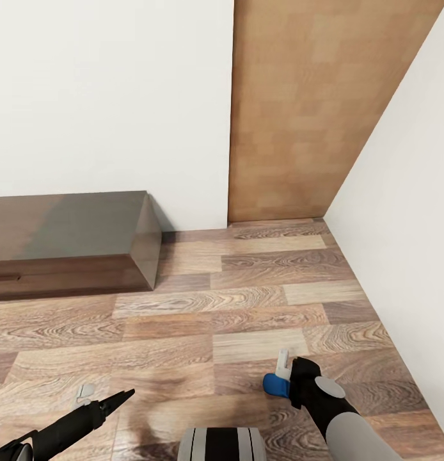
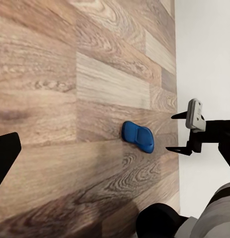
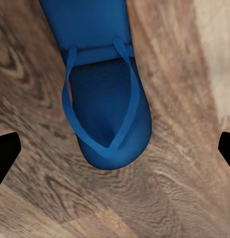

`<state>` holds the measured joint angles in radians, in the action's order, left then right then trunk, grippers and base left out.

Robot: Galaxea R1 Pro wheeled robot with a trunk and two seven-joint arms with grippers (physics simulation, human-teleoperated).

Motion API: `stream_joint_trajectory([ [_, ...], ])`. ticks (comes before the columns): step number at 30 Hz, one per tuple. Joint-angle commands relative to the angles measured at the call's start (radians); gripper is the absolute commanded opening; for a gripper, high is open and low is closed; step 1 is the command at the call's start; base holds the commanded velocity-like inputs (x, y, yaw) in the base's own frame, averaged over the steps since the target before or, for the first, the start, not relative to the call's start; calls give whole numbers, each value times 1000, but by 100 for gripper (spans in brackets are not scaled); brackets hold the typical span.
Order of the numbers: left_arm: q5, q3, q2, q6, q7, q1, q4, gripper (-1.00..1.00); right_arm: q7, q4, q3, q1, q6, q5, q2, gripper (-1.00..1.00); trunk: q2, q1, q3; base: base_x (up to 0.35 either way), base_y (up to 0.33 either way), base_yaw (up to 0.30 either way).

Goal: In the bedroom, move the book from the bed onto either nightstand, and place the two sandals side by side next to the bed.

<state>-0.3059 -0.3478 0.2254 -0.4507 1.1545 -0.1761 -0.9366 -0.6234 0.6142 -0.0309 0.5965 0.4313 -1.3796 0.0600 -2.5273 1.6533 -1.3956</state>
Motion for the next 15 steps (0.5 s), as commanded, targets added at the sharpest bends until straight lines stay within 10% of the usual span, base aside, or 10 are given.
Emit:
stream_joint_trajectory([
  [1, -4, 0, 0, -10, 2, 0, 0, 100, -7, 2, -3, 0, 3, -7, 0, 100, 0, 0, -1, 3, 0, 0],
  [15, -4, 1, 0, -11, 2, 0, 0, 100, -7, 2, -3, 0, 3, -7, 0, 100, -2, 3, -24, 0, 0, 0],
])
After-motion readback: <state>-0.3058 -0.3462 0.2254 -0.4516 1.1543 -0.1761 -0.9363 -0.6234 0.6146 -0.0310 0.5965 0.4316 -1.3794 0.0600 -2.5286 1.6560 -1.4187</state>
